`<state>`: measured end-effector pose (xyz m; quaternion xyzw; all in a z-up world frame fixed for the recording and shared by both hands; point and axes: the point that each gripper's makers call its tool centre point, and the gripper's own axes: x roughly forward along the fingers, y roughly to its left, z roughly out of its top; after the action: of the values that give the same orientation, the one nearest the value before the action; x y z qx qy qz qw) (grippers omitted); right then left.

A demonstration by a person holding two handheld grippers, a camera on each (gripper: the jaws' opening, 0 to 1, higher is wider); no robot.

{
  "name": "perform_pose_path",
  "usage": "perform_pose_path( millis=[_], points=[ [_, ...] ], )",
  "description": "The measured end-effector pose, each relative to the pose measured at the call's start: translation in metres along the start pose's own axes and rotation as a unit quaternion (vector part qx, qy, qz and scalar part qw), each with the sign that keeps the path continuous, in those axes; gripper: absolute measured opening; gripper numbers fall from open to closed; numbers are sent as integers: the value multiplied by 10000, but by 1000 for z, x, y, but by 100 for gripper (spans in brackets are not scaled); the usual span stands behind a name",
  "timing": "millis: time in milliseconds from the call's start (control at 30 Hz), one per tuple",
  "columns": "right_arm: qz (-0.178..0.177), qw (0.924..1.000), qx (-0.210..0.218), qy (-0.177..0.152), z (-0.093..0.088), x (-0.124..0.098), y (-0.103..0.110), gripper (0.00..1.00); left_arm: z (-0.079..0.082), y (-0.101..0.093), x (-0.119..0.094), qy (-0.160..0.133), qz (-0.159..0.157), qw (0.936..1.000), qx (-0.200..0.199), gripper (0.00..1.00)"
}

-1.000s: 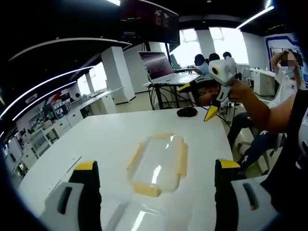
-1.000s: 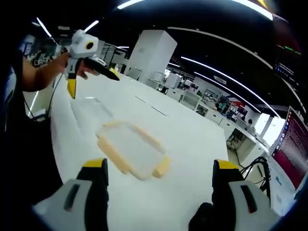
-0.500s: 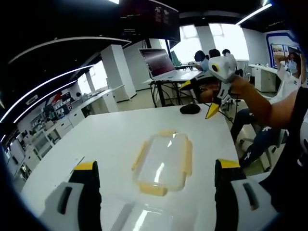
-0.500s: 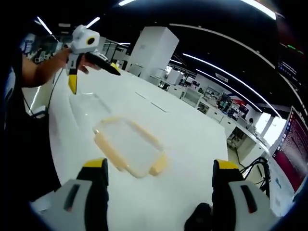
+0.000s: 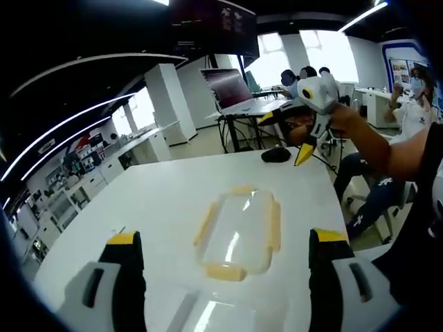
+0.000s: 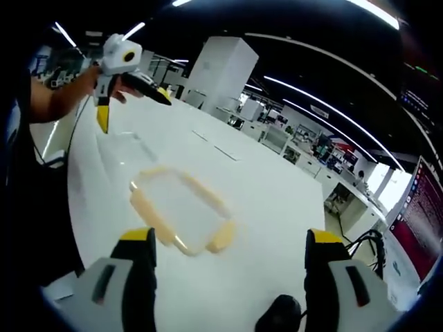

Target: Snap each plastic latch of the storage box into its locked position after aligning the lid with the box until every specified latch is closed and the lid sits flush.

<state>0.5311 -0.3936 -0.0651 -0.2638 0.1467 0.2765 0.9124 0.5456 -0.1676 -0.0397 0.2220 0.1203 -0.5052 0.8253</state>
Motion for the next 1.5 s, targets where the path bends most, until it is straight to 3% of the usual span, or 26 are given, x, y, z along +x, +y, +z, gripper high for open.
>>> perform_pose_path(
  millis=[633,1500],
  points=[
    [100,9992,-273,257,1,0,-11,87,-3,9,1,115,33,9999,50,100],
    [173,9970,-604,459,5,-9,-37,85,9,11,3,249,-42,9994,250,100]
  ],
)
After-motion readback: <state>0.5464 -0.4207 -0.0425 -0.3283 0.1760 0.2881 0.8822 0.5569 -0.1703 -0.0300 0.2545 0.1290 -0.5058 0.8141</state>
